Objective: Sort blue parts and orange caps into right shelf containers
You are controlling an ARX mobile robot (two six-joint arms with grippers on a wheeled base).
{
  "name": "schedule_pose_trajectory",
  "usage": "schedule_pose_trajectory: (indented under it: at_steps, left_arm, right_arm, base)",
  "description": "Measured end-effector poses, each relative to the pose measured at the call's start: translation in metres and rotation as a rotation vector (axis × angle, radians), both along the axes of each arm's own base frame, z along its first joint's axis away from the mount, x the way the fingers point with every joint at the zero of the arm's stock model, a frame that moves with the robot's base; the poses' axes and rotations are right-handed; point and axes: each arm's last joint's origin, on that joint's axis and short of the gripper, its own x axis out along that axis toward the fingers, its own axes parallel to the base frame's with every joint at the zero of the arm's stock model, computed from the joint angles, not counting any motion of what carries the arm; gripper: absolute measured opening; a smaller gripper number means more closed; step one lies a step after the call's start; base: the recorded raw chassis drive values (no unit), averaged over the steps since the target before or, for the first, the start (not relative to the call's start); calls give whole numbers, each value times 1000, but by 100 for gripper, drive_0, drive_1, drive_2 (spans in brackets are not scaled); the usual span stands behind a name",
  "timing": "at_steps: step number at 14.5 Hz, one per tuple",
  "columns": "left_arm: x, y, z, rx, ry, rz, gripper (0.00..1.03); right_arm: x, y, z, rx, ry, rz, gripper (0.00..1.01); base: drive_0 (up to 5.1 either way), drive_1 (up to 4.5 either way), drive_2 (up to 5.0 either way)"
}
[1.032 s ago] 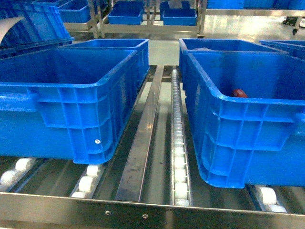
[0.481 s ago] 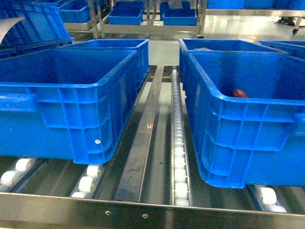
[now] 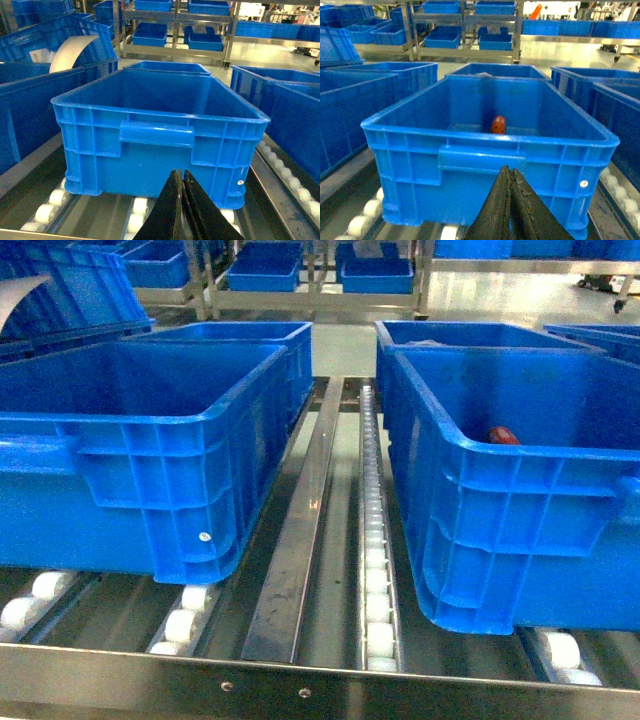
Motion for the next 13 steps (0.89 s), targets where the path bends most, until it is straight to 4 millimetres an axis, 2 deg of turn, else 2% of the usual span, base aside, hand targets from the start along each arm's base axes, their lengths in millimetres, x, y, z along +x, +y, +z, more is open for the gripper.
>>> schedule_pose_trajectory:
  at_steps: [7,8,9,13]
  left_arm:
    - [-5,0,0,0,-4,0,2]
    - [-8,0,0,0,-6,0,2]
    - [-18,0,-6,1,43,-2,2]
    - [-20,0,-3,2,5,-1,2]
  right_arm:
    - [-4,0,0,0,-3,0,2]
    - [-6,0,-1,0,0,0,2]
    - [-17,0,-4,0,10,0,2]
    - [-17,0,-3,0,2,0,2]
  base:
    - [0,0,0]
    - [0,0,0]
    - [0,0,0]
    - [0,0,0]
